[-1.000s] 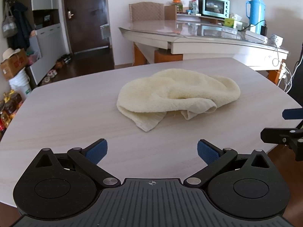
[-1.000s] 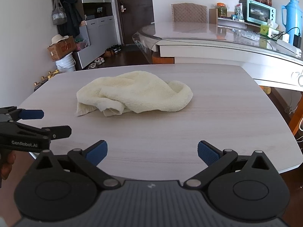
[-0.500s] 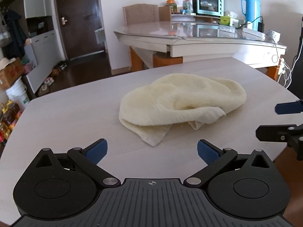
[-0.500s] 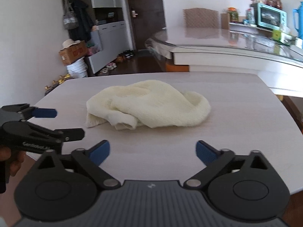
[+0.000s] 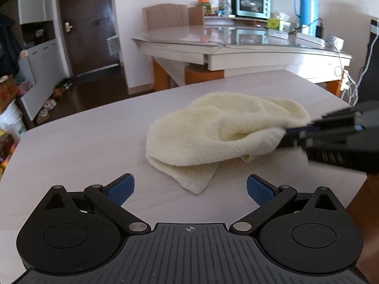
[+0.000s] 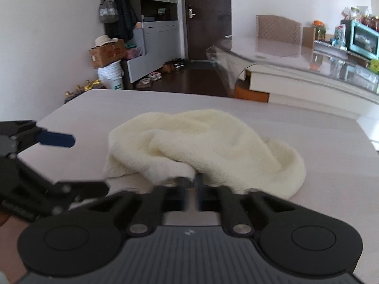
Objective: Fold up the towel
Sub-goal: 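Grasp a towel edge with the right gripper and lift it to spread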
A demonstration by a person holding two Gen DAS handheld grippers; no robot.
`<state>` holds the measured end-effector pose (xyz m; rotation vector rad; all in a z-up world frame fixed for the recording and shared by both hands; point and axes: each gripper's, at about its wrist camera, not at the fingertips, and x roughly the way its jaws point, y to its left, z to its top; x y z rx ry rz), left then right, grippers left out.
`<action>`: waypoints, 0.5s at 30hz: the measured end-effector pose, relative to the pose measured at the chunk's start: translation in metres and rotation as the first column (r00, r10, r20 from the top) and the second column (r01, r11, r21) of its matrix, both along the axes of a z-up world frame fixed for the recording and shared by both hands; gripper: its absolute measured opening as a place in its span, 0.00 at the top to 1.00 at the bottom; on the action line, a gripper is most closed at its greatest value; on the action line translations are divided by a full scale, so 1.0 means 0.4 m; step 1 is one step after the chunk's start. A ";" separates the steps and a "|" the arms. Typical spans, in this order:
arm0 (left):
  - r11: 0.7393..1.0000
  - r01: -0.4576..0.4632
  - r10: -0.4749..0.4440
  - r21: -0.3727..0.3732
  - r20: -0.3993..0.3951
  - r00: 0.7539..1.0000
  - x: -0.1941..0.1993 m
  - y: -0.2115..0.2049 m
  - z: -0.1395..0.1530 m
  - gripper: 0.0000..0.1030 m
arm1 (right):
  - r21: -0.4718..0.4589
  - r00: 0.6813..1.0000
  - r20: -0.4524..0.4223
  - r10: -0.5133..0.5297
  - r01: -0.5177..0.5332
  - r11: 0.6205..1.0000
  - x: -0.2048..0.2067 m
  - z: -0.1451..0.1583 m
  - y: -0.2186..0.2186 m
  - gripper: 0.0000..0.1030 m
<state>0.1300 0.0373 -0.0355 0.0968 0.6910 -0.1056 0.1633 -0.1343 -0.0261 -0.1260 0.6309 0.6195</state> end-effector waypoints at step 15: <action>0.995 0.017 -0.015 0.098 -0.018 1.000 0.109 -0.015 -0.047 0.00 | -0.188 0.988 0.117 0.097 -0.073 0.979 -0.101 0.139 -0.112 0.97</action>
